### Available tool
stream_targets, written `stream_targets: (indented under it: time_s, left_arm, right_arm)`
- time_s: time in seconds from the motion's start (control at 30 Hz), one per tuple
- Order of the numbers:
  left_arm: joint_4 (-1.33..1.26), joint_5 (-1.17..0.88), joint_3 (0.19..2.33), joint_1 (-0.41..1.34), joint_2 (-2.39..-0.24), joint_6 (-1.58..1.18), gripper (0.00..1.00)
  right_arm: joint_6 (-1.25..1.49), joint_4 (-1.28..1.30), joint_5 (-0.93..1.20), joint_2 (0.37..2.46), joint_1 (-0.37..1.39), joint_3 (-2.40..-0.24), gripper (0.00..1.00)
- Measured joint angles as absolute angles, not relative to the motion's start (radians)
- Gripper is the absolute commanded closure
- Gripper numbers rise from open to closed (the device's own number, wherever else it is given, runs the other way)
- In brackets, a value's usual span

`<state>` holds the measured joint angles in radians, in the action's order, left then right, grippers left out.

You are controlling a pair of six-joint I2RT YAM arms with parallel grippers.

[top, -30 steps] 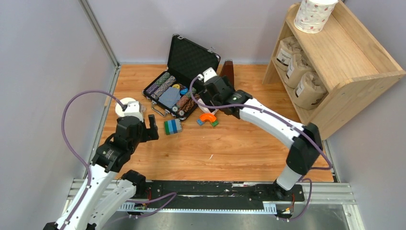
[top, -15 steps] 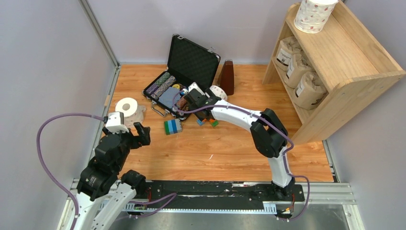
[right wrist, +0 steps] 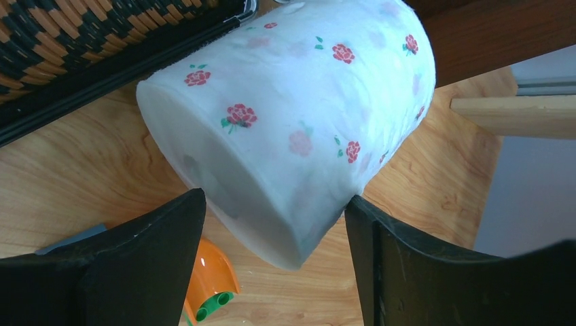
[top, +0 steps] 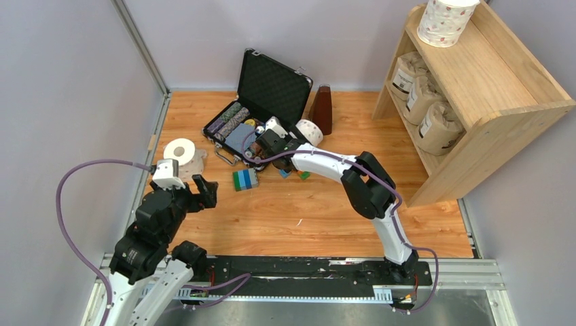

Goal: Place and organize the paper towels onto the shelf

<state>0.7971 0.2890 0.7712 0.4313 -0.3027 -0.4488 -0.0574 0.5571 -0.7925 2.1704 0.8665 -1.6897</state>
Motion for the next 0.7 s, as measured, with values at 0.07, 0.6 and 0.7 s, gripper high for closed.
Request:
stream_targets:
  time_s: [0.07, 0.6, 0.7]
  left_arm:
    - [0.797, 0.273, 0.771, 0.431, -0.306, -0.451, 0.0]
    - [0.849, 0.349, 0.771, 0.431, -0.271, -0.49, 0.0]
    - [0.853, 0.367, 0.771, 0.431, -0.256, -0.495, 0.0]
  right_arm:
    - [-0.064, 0.552, -0.81, 2.176, 0.869, -1.69, 0.26]
    - [-0.141, 0.465, -0.892, 2.186, 0.872, -1.69, 0.74]
    - [-0.148, 0.465, -0.891, 2.183, 0.872, -1.689, 0.84]
